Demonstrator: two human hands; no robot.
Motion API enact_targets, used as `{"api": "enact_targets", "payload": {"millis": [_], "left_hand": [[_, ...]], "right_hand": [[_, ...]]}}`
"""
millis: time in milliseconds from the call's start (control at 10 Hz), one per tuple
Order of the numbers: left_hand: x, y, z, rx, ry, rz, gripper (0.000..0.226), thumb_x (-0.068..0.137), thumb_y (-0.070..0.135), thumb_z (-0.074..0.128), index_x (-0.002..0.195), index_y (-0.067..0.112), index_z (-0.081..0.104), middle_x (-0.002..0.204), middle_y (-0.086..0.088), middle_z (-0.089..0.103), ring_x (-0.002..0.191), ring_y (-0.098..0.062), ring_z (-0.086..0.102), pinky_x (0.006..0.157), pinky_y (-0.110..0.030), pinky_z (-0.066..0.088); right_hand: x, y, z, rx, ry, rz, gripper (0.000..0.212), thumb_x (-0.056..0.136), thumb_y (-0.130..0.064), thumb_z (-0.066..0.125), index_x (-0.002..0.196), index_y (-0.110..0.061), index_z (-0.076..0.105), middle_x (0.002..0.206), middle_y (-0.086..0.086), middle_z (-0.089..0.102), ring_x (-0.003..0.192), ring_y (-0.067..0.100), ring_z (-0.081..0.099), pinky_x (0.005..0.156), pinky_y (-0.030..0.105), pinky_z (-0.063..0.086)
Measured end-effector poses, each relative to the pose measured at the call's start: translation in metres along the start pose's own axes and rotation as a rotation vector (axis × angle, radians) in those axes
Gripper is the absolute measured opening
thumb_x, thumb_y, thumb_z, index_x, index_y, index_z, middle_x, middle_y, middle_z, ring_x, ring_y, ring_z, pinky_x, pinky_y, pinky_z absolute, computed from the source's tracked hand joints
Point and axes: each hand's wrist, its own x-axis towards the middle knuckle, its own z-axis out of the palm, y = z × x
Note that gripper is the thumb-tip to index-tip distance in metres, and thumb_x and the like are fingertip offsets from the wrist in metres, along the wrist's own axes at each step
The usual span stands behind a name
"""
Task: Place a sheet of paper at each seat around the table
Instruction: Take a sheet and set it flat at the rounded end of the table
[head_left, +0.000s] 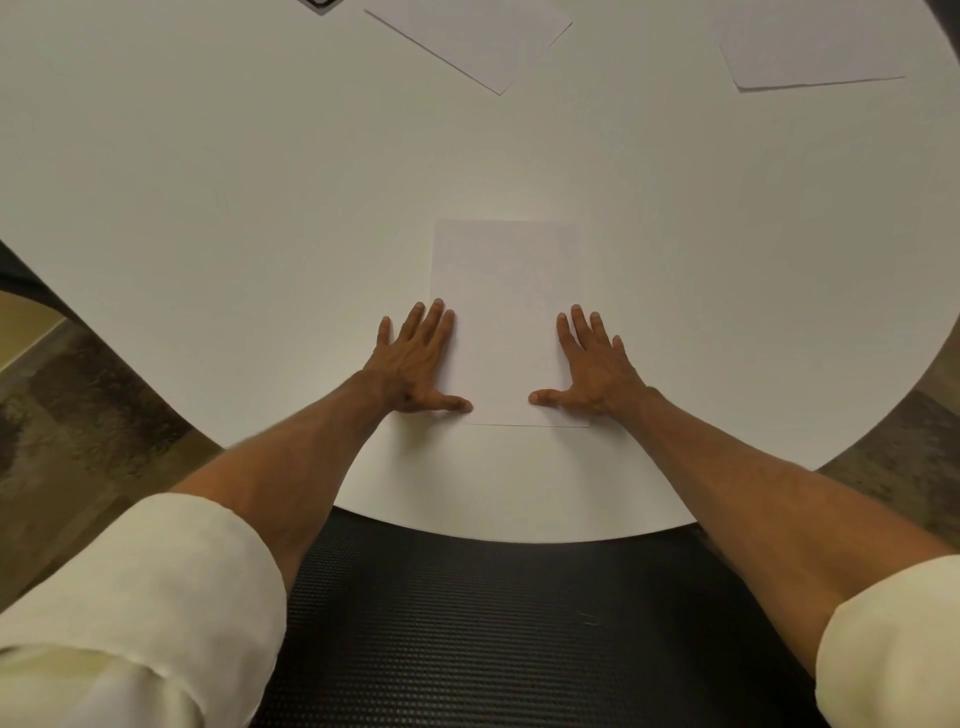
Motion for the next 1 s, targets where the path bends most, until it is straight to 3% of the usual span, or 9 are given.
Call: {"api": "enact_targets", "payload": {"millis": [200,1000], "left_hand": [[0.0009,-0.0008,0.0019,-0.017,-0.022,-0.025,0.128,0.061,0.09,0.041,0.15,0.018,-0.016,0.159,-0.001,-0.022,0.146,-0.034,-0.018,0.113,-0.066,0.002],[0.0028,-0.0047,0.0031,-0.085,-0.04,-0.013,0.129,0.061,0.088,0.046,0.15,0.018,-0.017,0.158,0.0,-0.025,0.146,-0.034,-0.019,0.112,-0.066,0.0]], "right_hand": [[0.0011,-0.0028,-0.0003,0.005,-0.013,0.004,0.122,0.071,-0.076,0.057,0.151,-0.018,-0.014,0.159,0.004,-0.023,0.147,0.029,-0.02,0.119,0.054,-0.001],[0.006,-0.0002,0.0051,-0.001,-0.003,0.0,0.122,0.069,-0.078,0.056,0.151,-0.019,-0.013,0.159,0.004,-0.023,0.147,0.03,-0.019,0.118,0.055,-0.001]]}}
